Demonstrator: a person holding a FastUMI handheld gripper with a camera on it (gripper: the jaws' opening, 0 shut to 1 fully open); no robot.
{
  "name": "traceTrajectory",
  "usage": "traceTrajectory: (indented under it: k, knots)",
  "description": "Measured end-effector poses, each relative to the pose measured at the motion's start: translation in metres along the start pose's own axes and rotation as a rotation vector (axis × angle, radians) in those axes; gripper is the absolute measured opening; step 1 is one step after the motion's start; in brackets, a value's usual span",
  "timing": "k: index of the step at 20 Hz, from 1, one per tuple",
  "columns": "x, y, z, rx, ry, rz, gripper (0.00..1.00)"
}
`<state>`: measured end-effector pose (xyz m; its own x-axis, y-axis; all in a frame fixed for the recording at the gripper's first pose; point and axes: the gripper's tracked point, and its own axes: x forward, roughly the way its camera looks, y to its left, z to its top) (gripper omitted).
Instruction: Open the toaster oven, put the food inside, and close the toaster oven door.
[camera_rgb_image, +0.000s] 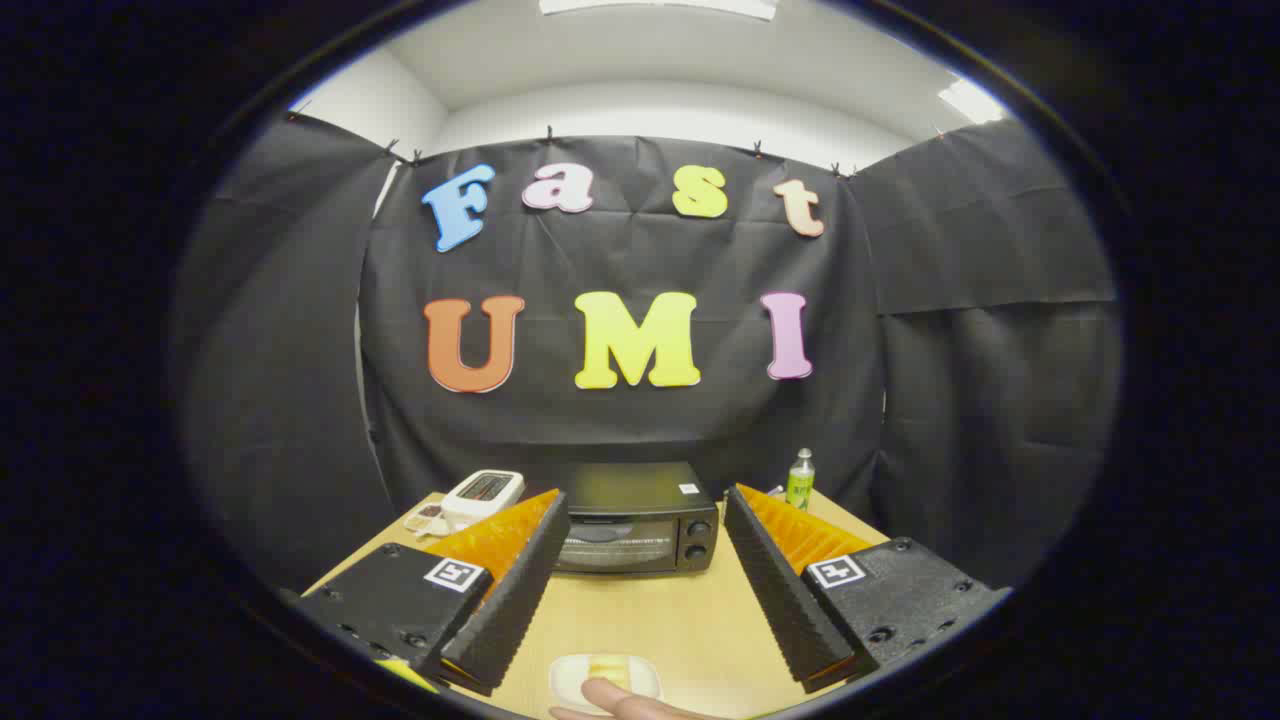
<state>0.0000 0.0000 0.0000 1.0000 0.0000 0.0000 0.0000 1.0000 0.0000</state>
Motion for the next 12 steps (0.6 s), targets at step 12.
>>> traceTrajectory:
  k: [12]
  knots:
    - [0.003, -0.002, -0.005, -0.024, -0.012, 0.002, 1.00]
